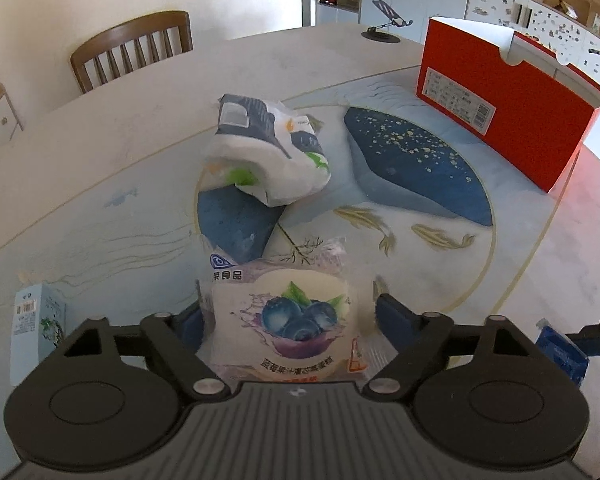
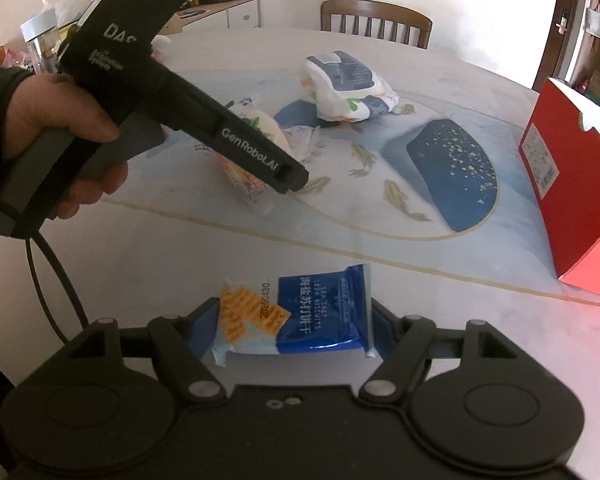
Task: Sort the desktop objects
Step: 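Grasp the blueberry bread packet with the left gripper while the right grasps the blue cracker packet, then lift and carry the bread packet and cracker packet over the red shoebox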
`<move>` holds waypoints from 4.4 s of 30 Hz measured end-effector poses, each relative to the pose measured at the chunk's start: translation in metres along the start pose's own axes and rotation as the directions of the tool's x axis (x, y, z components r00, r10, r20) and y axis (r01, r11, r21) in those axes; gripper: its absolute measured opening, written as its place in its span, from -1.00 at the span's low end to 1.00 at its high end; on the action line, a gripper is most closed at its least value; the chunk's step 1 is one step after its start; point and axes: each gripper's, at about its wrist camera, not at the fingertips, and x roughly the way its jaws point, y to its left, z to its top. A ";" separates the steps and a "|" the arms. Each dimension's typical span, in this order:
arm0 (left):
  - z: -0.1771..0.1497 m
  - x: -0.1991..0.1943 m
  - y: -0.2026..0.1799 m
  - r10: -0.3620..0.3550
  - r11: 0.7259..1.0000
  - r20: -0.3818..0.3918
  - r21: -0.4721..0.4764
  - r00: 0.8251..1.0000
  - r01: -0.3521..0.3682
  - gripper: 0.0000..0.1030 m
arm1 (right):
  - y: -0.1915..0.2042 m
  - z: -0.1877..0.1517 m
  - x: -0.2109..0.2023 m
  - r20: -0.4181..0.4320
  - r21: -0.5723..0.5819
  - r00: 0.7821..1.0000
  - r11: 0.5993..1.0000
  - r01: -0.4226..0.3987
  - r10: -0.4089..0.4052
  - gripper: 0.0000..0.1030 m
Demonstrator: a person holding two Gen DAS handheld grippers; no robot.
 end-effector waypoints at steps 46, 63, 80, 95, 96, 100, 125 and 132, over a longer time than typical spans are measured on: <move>0.036 -0.095 -0.038 -0.156 0.985 0.049 -0.061 0.987 0.158 0.27 | -0.087 0.046 -0.078 0.120 0.182 0.989 0.981 0.066 -0.089 0.44; 0.078 -0.095 -0.078 -0.191 0.979 0.082 -0.051 0.978 0.195 0.27 | -0.145 0.052 -0.105 0.153 0.215 0.983 0.975 0.063 -0.097 0.44; 0.125 -0.071 -0.137 -0.192 0.979 0.095 -0.051 0.977 0.197 0.27 | -0.220 0.043 -0.118 0.163 0.232 0.981 0.971 0.063 -0.103 0.44; 0.179 -0.035 -0.194 -0.222 0.975 0.102 -0.001 0.970 0.223 0.27 | -0.289 0.034 -0.125 0.165 0.276 0.975 0.956 0.100 -0.149 0.44; 0.182 -0.033 -0.196 -0.223 0.975 0.101 0.001 0.970 0.224 0.27 | -0.293 0.033 -0.125 0.165 0.278 0.974 0.955 0.103 -0.153 0.44; 0.195 -0.020 -0.205 -0.234 0.972 0.098 0.009 0.967 0.234 0.27 | -0.309 0.032 -0.122 0.156 0.288 0.975 0.951 0.111 -0.161 0.44; 0.251 0.071 -0.238 -0.221 0.970 -0.004 0.103 0.975 0.220 0.27 | -0.366 0.028 -0.081 0.055 0.324 0.984 0.935 0.145 -0.172 0.44; 0.253 0.095 -0.240 -0.205 0.970 -0.043 0.122 0.978 0.208 0.27 | -0.372 0.029 -0.064 0.017 0.318 0.988 0.938 0.139 -0.152 0.44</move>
